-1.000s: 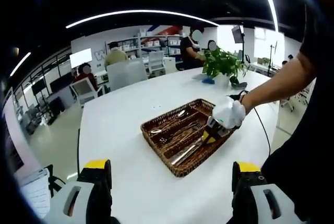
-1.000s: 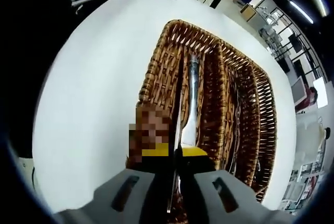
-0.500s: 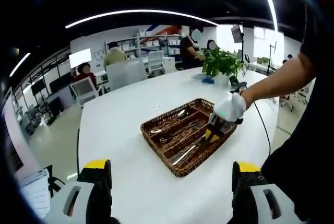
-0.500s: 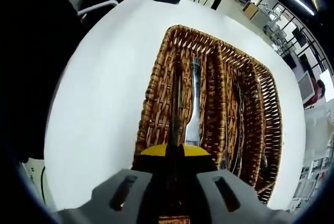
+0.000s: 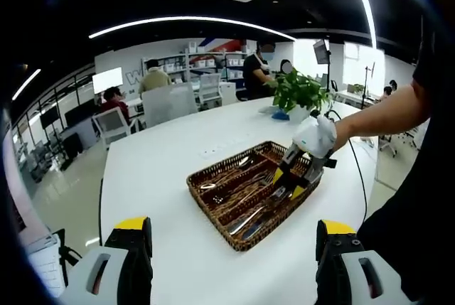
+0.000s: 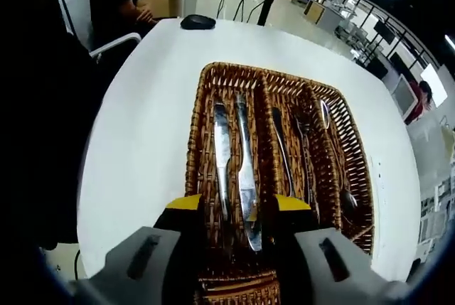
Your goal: Arrange the knives, forks, and spoons in their matching storage slots by inserting each utensil handle-first until every utensil is classified and aligned in the correct compartment
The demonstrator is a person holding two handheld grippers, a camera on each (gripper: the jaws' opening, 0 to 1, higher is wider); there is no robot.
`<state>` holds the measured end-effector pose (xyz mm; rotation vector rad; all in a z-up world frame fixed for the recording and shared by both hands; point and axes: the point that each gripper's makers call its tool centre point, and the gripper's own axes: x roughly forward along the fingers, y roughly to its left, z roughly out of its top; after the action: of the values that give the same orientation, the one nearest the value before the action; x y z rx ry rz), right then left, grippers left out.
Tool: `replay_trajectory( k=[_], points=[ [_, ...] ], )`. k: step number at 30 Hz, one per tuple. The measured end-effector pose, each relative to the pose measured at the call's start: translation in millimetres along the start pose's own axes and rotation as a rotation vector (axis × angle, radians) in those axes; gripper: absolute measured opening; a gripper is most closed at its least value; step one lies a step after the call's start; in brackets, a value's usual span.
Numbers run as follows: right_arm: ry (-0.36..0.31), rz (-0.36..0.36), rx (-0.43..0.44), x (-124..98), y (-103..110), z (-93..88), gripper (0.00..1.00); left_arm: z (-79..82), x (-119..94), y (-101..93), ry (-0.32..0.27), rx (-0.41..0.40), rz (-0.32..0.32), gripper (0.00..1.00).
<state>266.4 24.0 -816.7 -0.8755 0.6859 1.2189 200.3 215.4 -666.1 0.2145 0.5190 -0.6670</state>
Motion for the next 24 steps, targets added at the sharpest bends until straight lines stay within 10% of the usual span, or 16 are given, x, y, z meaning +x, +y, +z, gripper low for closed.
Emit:
replay_trajectory(
  k=[12,24],
  points=[
    [-0.066,-0.141,0.245,-32.0,-25.5,-10.0,0.93,16.4,16.7,-13.9,-0.034,0.018,-0.048,1.00],
    [-0.209,-0.250,0.619,-95.5,-31.4,-30.7,0.99,18.9,27.0,-26.0,-0.045,-0.009,-0.072,1.00]
  ],
)
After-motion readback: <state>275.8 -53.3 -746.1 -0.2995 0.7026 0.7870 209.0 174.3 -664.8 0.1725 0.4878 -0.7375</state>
